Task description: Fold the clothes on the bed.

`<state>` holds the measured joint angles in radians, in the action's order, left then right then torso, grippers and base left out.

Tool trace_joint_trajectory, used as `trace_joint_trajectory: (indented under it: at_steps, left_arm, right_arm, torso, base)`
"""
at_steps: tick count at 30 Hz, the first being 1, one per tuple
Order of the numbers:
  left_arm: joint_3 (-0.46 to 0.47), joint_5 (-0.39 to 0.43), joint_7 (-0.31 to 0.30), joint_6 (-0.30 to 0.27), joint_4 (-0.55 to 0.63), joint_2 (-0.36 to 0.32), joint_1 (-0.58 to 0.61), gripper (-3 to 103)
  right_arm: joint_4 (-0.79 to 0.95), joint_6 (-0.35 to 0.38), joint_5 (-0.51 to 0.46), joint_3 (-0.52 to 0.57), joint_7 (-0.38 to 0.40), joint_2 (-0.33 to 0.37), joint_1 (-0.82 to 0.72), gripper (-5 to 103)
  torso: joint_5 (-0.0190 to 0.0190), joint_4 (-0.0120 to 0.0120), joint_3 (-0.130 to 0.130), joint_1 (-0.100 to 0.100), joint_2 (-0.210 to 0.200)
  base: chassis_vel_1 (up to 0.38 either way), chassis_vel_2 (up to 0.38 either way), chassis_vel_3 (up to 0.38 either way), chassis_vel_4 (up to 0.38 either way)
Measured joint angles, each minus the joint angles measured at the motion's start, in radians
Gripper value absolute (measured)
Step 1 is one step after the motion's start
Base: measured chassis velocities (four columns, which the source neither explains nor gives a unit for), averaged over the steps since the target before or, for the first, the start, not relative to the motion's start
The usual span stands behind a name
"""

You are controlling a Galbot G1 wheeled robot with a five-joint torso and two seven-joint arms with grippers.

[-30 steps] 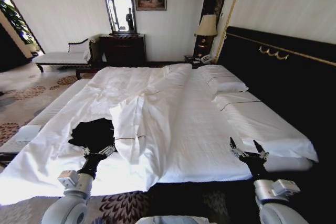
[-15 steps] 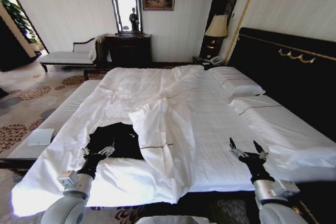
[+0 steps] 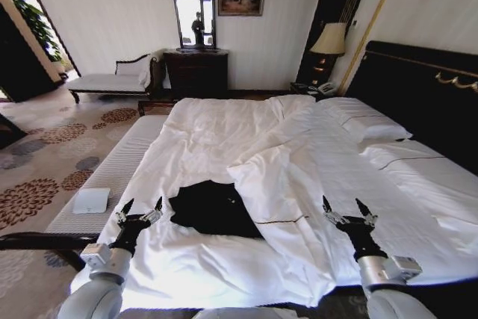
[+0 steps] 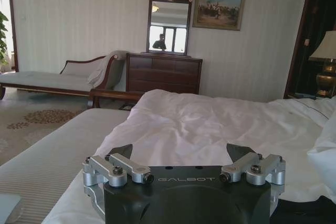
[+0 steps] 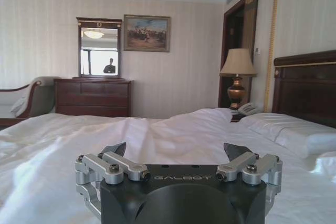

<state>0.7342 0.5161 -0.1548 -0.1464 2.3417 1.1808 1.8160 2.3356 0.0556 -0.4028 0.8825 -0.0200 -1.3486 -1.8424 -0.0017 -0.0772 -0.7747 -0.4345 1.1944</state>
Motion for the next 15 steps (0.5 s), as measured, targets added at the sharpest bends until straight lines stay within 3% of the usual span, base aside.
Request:
trace_joint_trajectory:
  at_steps: [4, 6, 7, 10, 12, 15]
  left_arm:
    - [0.001, -0.004, 0.003, 0.0, 0.005, 0.007, 0.011, 100]
    - [0.005, -0.009, 0.011, 0.001, 0.006, 0.015, 0.022, 100]
    - [0.005, -0.009, 0.011, 0.001, 0.006, 0.015, 0.022, 100]
    - [0.007, -0.023, 0.019, 0.005, 0.013, 0.032, 0.038, 100]
    - [0.006, -0.026, 0.02, 0.005, 0.015, 0.038, 0.041, 100]
    - [0.004, -0.039, 0.021, 0.009, 0.017, 0.061, 0.052, 100]
  right_arm:
    - [0.001, 0.039, -0.095, -0.001, 0.011, 0.074, 0.02, 100]
    - [-0.008, 0.073, -0.171, 0.003, 0.017, 0.148, 0.045, 100]
    - [-0.008, 0.073, -0.171, 0.003, 0.017, 0.148, 0.045, 100]
    - [-0.044, 0.108, -0.296, 0.006, 0.015, 0.321, 0.1, 100]
    - [-0.057, 0.113, -0.329, 0.008, 0.009, 0.362, 0.116, 100]
    - [-0.118, 0.126, -0.46, 0.006, -0.014, 0.484, 0.181, 100]
  torso:
    - [0.0015, 0.0008, 0.0, 0.001, 0.0]
    - [0.0019, 0.0, 0.0, 0.001, 0.0]
    - [0.0019, 0.0, 0.0, 0.001, 0.0]
    - [0.002, 0.0002, 0.0, 0.001, 0.0]
    - [0.0019, 0.0001, 0.0, 0.001, 0.0]
    - [0.0009, 0.0008, 0.0, 0.0, 0.0]
  base:
    - [0.036, 0.003, -0.023, -0.093]
    - [0.007, -0.053, 0.013, 0.041]
    - [0.007, -0.053, 0.022, 0.065]
    - [-0.035, -0.05, 0.012, 0.029]
    - [0.0, 0.0, 0.0, 0.0]
    - [0.0, 0.0, 0.0, 0.0]
